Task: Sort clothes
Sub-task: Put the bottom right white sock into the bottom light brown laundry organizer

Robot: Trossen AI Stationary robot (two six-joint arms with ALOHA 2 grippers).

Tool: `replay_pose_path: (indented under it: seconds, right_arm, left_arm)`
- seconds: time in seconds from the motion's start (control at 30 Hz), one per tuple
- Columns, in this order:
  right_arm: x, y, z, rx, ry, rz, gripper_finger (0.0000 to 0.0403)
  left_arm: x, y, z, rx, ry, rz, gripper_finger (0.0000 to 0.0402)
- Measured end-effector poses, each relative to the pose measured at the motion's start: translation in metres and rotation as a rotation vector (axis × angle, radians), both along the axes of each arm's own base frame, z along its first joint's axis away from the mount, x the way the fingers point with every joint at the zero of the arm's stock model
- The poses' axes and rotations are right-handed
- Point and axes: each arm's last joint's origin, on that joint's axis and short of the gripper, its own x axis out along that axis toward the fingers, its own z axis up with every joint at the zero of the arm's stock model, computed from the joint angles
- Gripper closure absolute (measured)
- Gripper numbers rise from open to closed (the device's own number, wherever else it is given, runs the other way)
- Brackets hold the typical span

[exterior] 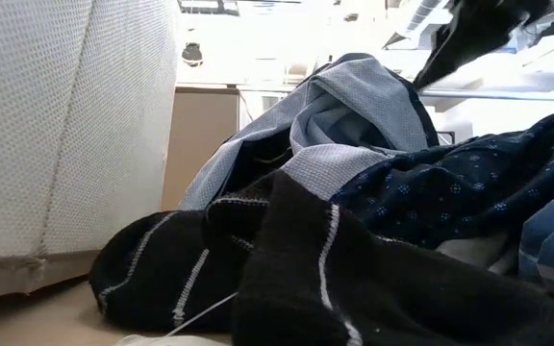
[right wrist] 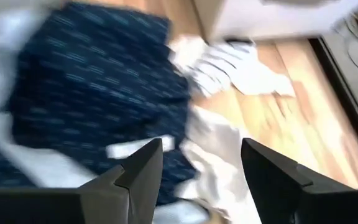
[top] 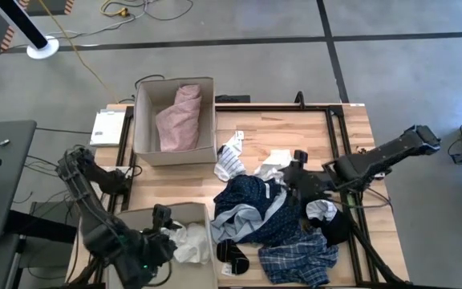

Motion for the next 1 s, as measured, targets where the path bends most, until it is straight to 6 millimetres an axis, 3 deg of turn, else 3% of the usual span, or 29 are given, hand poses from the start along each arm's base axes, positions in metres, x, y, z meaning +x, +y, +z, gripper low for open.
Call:
replay_pose_path:
  seconds: [0.13, 0.43, 0.7, 0.87, 1.0]
  right_arm:
    - [0.011, -0.02, -0.011, -0.02, 0.085, -0.051, 0.0171]
    - [0.034, -0.074, -0.04, 0.038, 0.26, -0.122, 0.0171]
    - [0.046, -0.106, -0.063, 0.141, 0.329, -0.106, 0.0184]
    - [0.05, -0.112, -0.072, 0.165, 0.365, -0.071, 0.0246]
    - [0.05, -0.106, -0.071, 0.164, 0.365, -0.015, 0.0355]
  left_arm:
    - [-0.013, -0.005, 0.013, 0.05, -0.115, -0.02, 0.0123]
    - [-0.043, 0.004, 0.037, -0.002, -0.332, -0.018, 0.0123]
    - [-0.052, 0.018, 0.022, -0.048, -0.39, -0.05, 0.0123]
    - [-0.059, 0.035, 0.01, -0.093, -0.444, -0.06, 0.0123]
    - [-0.065, 0.052, 0.006, -0.139, -0.487, -0.044, 0.0123]
